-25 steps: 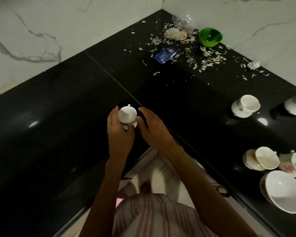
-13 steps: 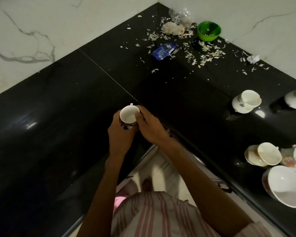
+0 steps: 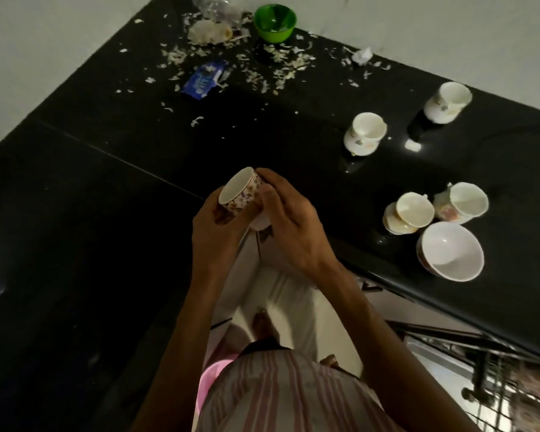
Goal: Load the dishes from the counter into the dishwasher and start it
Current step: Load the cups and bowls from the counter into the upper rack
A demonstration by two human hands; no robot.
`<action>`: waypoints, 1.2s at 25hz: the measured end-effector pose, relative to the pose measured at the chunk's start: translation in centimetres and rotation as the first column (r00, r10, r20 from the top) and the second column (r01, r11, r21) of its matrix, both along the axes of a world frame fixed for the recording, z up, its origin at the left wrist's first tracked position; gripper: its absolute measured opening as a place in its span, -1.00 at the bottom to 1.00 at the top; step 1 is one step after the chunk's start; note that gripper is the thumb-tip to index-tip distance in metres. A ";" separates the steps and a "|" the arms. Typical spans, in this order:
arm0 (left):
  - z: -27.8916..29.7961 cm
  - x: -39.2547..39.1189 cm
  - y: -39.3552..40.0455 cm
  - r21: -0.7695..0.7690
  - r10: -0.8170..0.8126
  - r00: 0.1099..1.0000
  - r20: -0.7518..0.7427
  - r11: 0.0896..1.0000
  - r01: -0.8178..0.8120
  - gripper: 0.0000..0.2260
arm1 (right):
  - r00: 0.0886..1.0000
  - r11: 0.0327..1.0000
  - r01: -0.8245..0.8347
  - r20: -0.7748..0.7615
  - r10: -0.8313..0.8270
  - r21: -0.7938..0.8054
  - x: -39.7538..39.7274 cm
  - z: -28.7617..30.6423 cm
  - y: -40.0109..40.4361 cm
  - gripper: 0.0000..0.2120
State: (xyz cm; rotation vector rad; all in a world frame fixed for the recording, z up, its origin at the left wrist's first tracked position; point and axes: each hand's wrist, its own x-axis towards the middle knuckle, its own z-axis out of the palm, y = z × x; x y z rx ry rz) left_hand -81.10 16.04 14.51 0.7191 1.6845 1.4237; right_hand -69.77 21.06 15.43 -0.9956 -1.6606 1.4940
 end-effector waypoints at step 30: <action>1.5 33.4 -6.9 -0.003 -0.550 0.595 0.586 0.733 0.680 -0.48 | 0.660 0.652 0.692 0.095 -0.745 0.311 32.8 0.4 -17.2 -0.36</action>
